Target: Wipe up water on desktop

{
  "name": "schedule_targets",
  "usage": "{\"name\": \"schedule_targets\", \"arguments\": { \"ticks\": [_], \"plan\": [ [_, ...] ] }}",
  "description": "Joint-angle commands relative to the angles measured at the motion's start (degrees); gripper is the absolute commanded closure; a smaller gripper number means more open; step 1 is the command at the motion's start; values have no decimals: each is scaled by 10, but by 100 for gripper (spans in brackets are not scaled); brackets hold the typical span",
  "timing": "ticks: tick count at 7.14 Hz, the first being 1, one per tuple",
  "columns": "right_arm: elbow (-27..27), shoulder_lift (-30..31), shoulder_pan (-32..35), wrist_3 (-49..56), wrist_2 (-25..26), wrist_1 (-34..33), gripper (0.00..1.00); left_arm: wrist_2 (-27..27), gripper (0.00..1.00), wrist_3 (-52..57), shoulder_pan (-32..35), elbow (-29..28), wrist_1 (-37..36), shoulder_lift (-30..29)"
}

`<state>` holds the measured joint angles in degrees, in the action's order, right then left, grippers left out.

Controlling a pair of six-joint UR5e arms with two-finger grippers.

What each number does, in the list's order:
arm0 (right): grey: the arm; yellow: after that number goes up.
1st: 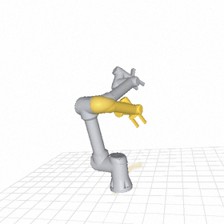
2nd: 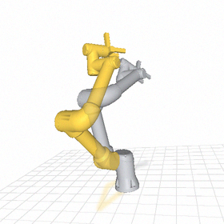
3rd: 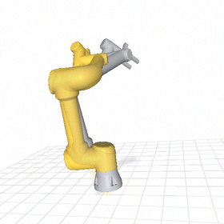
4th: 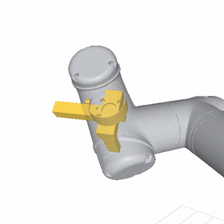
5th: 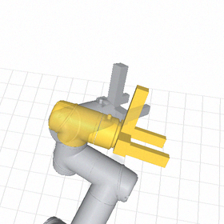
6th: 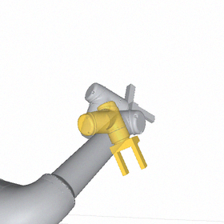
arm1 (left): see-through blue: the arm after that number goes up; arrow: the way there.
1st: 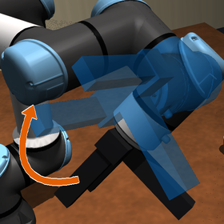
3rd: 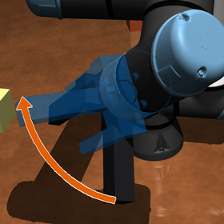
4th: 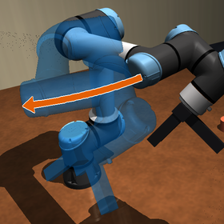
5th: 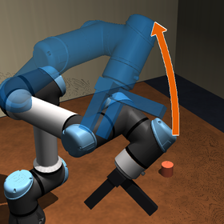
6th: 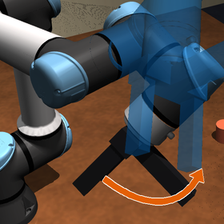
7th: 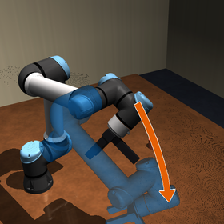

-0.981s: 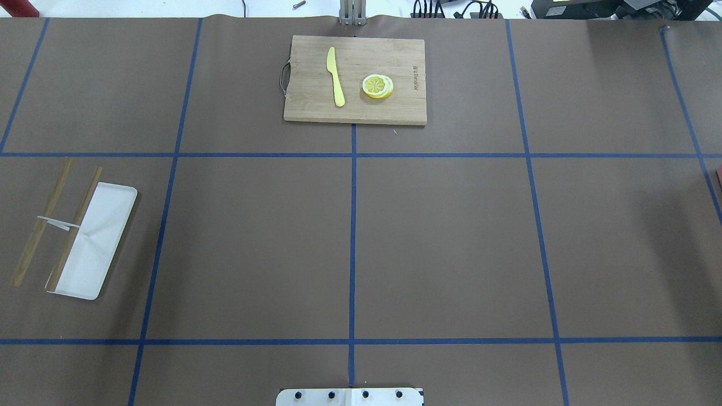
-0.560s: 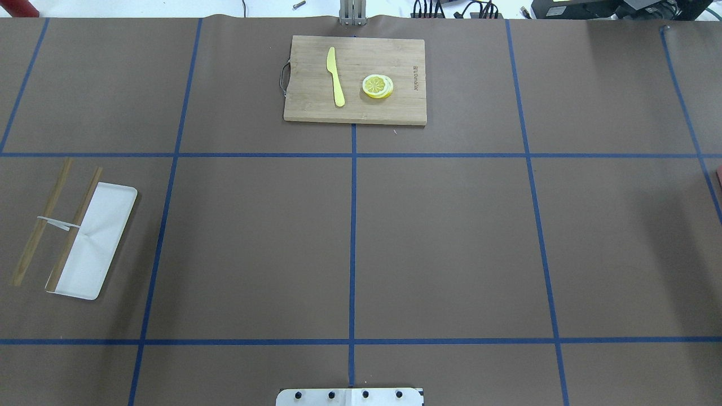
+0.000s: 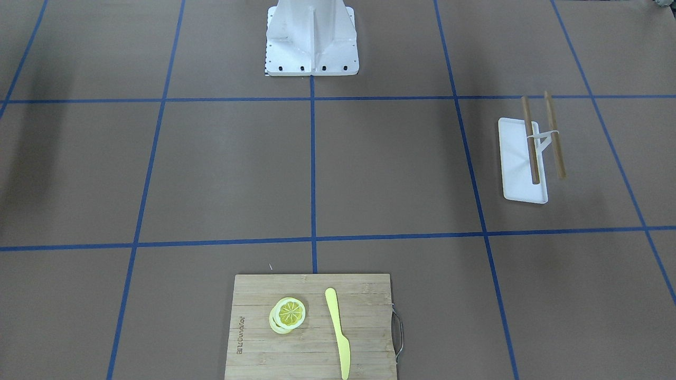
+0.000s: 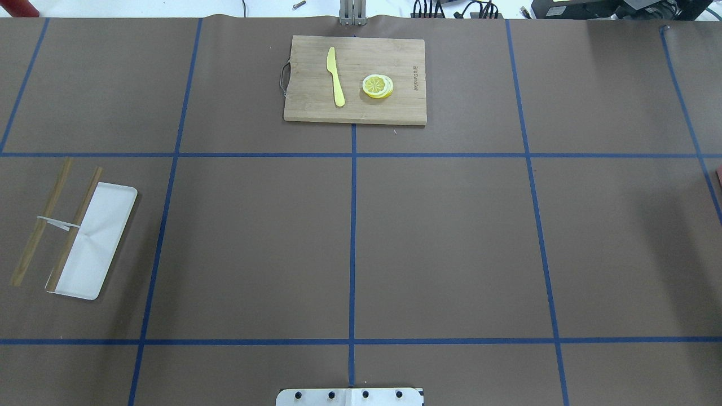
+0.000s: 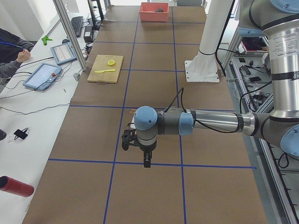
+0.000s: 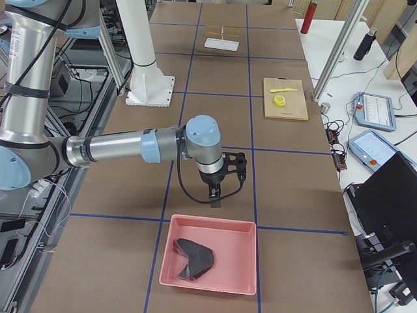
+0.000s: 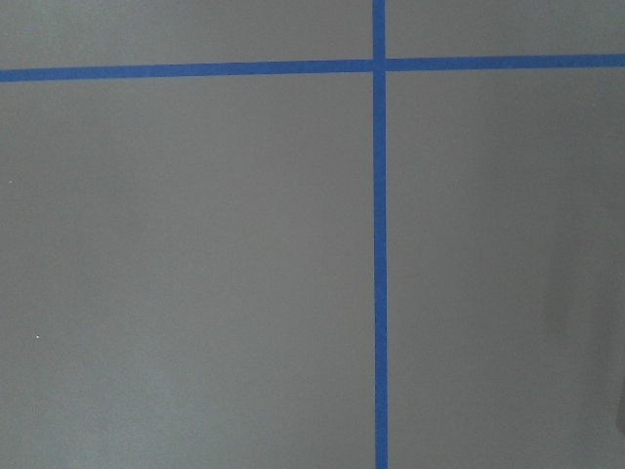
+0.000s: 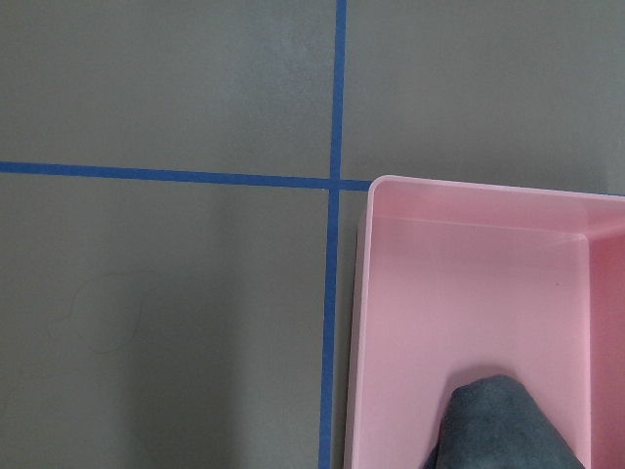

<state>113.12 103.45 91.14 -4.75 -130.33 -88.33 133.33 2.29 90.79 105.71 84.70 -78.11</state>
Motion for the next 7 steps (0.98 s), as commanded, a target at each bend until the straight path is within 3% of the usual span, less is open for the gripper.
{"name": "schedule_targets", "arguments": {
  "ticks": [1,7],
  "plan": [
    [1,0,0,0,0,0,0,0,1,0,0,-1,0,0],
    [3,1,-5,0,0,0,0,0,1,0,0,-9,0,-4]
  ]
}}
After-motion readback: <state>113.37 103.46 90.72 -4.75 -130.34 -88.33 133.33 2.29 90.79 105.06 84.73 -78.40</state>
